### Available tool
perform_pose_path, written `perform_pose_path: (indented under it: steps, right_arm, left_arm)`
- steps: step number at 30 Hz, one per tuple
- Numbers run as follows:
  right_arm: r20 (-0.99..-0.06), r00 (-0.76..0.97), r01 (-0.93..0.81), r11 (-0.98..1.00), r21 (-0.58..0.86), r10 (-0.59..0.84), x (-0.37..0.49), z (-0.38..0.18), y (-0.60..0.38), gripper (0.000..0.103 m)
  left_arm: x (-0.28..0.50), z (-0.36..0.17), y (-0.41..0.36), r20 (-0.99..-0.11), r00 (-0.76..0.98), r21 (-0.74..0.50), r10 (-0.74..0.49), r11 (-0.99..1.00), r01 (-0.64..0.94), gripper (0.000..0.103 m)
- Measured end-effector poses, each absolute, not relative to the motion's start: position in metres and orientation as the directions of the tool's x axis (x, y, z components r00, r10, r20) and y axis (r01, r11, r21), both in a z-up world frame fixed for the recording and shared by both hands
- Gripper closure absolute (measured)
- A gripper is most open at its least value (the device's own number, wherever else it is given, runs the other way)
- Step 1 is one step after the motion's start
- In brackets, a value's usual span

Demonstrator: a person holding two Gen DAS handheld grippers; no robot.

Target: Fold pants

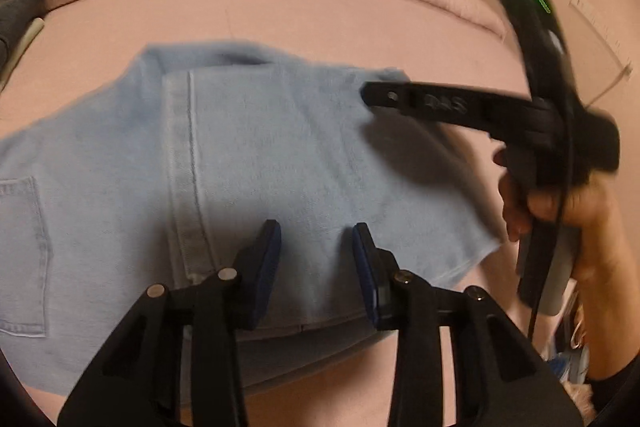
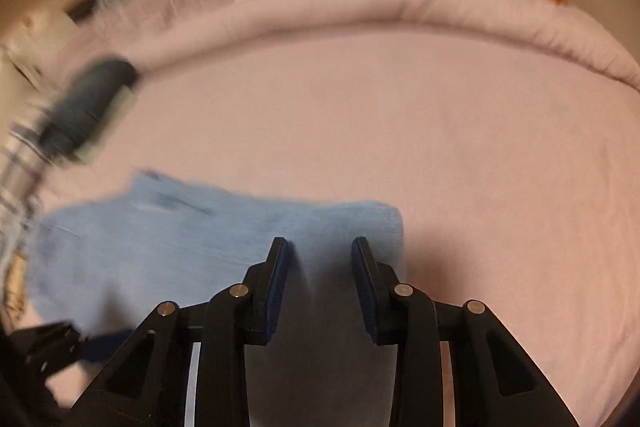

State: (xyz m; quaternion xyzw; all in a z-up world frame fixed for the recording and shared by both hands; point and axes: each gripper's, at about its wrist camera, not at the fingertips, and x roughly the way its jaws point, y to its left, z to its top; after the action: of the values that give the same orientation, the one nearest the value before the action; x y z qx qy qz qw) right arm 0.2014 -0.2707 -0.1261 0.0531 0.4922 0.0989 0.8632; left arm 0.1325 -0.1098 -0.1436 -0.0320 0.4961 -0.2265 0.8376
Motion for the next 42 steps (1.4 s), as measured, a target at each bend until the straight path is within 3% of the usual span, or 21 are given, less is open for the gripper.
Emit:
perform_pose_path:
  steps: [6, 12, 18, 20, 22, 26, 29, 34, 38, 42]
  right_arm:
    - [-0.868, 0.467, -0.136, 0.983, 0.121, 0.171, 0.202, -0.118, -0.257, 0.068]
    - [-0.795, 0.569, -0.194, 0.973, 0.122, 0.213, 0.145, -0.083, -0.26, 0.068]
    - [-0.847, 0.497, -0.186, 0.976, 0.109, 0.189, 0.088, -0.127, -0.263, 0.068]
    - [-0.808, 0.556, -0.194, 0.976, 0.1, 0.193, 0.081, -0.13, -0.265, 0.068]
    - [-0.826, 0.53, -0.154, 0.98, 0.127, 0.19, 0.082, -0.123, -0.268, 0.068]
    - [-0.784, 0.581, -0.158, 0.975, 0.154, 0.218, 0.066, -0.105, -0.267, 0.068]
    - [-0.82, 0.533, -0.128, 0.977, 0.168, 0.211, 0.064, -0.13, -0.264, 0.065]
    - [-0.79, 0.566, -0.144, 0.971, 0.189, 0.237, 0.052, -0.113, -0.254, 0.062]
    - [-0.774, 0.572, -0.19, 0.962, 0.197, 0.271, 0.044, -0.102, -0.241, 0.061]
    - [-0.771, 0.562, -0.232, 0.952, 0.199, 0.298, 0.043, -0.101, -0.221, 0.061]
  left_arm:
    - [0.139, -0.142, -0.103, -0.811, 0.393, -0.316, -0.432, 0.891, 0.326, 0.068]
    - [0.121, -0.132, -0.089, -0.789, 0.444, -0.311, -0.424, 0.9, 0.306, 0.066]
    - [0.122, -0.143, -0.089, -0.801, 0.428, -0.324, -0.419, 0.904, 0.28, 0.066]
    - [0.126, -0.14, -0.09, -0.804, 0.42, -0.333, -0.421, 0.904, 0.269, 0.066]
    - [0.119, -0.133, -0.083, -0.795, 0.428, -0.349, -0.429, 0.902, 0.256, 0.066]
    - [0.094, -0.125, -0.061, -0.751, 0.477, -0.389, -0.457, 0.89, 0.239, 0.058]
    - [0.075, -0.125, -0.044, -0.747, 0.513, -0.388, -0.423, 0.904, 0.18, 0.044]
    - [0.042, -0.119, -0.008, -0.736, 0.56, -0.372, -0.38, 0.918, 0.135, 0.043]
    - [0.022, -0.113, 0.029, -0.708, 0.62, -0.388, -0.338, 0.92, 0.059, 0.031]
    - [0.011, -0.113, 0.063, -0.694, 0.65, -0.426, -0.309, 0.905, -0.024, 0.031]
